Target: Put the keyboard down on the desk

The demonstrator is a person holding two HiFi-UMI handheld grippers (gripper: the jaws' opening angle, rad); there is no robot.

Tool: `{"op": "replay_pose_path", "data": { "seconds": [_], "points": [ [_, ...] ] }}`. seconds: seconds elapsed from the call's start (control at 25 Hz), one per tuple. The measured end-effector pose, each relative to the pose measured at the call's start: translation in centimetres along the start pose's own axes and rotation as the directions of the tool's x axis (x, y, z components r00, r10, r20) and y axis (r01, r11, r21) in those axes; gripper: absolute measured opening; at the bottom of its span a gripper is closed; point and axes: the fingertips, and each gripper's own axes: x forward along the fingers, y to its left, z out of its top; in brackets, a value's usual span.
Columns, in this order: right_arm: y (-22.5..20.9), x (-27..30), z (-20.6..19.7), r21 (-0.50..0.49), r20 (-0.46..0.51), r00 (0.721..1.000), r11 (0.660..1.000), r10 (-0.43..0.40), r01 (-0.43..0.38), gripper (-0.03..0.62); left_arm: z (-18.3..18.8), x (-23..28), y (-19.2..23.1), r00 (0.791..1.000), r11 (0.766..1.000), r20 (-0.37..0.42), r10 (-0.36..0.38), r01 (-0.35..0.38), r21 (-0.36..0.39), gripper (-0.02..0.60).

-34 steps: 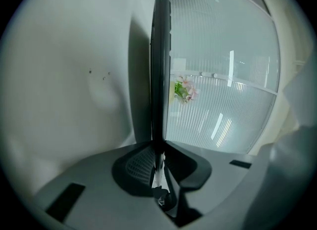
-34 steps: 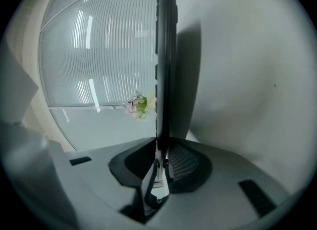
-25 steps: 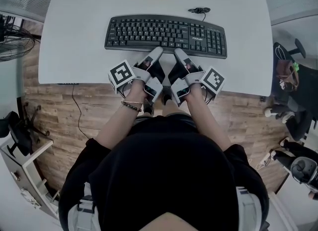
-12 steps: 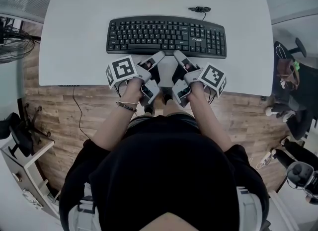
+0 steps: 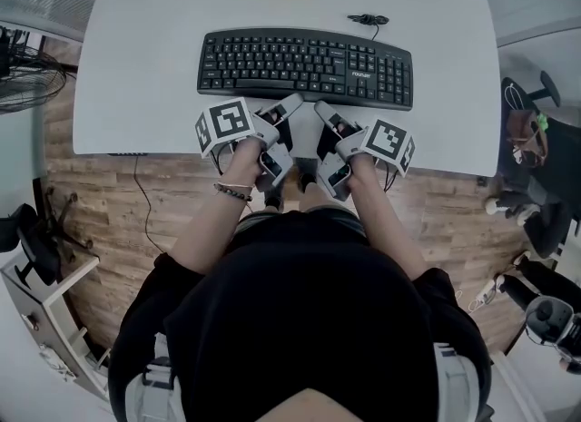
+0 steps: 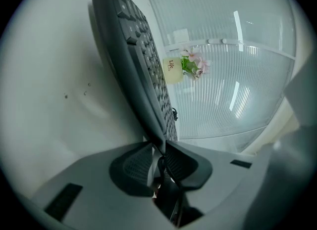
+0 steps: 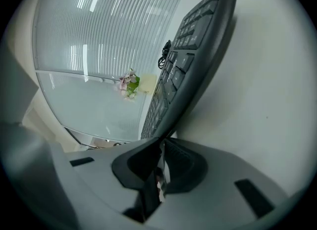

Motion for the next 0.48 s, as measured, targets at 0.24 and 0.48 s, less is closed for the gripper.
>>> {"op": "replay_pose_path", "data": {
  "seconds": [0.24, 0.48],
  "points": [
    [-0.5, -0.1, 0.1, 0.021, 0.019, 1.0, 1.0, -0.02, 0.019, 0.021, -0.5, 0.0, 0.5, 1.0, 0.998, -0.015, 0.023, -0.024, -0.055, 0.078],
    [-0.7, -0.2, 0.0, 0.057, 0.027, 0.999, 0.998, -0.024, 0.023, 0.023, -1.0, -0.6, 0.8, 1.0, 0.995, -0.01, 0.009, -0.01, -0.102, 0.074]
  ]
}}
